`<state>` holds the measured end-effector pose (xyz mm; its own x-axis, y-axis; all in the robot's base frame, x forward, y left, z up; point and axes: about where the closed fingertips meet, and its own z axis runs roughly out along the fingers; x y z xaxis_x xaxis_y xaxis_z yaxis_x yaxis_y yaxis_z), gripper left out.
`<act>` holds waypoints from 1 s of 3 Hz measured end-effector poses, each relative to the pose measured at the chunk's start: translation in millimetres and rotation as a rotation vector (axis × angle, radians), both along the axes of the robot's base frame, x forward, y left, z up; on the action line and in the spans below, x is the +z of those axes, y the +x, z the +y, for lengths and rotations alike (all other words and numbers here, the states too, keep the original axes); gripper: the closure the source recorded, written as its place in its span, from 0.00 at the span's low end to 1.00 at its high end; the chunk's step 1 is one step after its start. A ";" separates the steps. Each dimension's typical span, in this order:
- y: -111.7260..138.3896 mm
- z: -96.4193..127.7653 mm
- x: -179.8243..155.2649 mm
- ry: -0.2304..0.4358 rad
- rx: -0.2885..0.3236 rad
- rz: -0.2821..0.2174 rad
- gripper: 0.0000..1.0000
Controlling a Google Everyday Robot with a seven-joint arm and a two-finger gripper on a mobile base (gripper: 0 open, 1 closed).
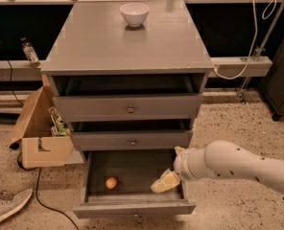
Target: Pick orange from bottom drawer and place on counter
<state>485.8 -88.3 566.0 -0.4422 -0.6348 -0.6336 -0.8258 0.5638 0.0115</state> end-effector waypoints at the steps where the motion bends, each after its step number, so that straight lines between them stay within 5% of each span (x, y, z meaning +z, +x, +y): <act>1: 20.3 6.7 -14.6 0.058 0.058 -0.043 0.00; 2: 52.3 20.1 -53.3 0.101 0.179 -0.114 0.00; 3: 64.8 46.4 -126.4 0.134 0.256 -0.087 0.00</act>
Offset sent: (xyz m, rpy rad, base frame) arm 0.0626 0.0492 -0.1897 0.2373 -0.0683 0.3482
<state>550.5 -41.9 439.6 -0.2191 -0.6270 -0.7476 -0.9422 0.3351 -0.0049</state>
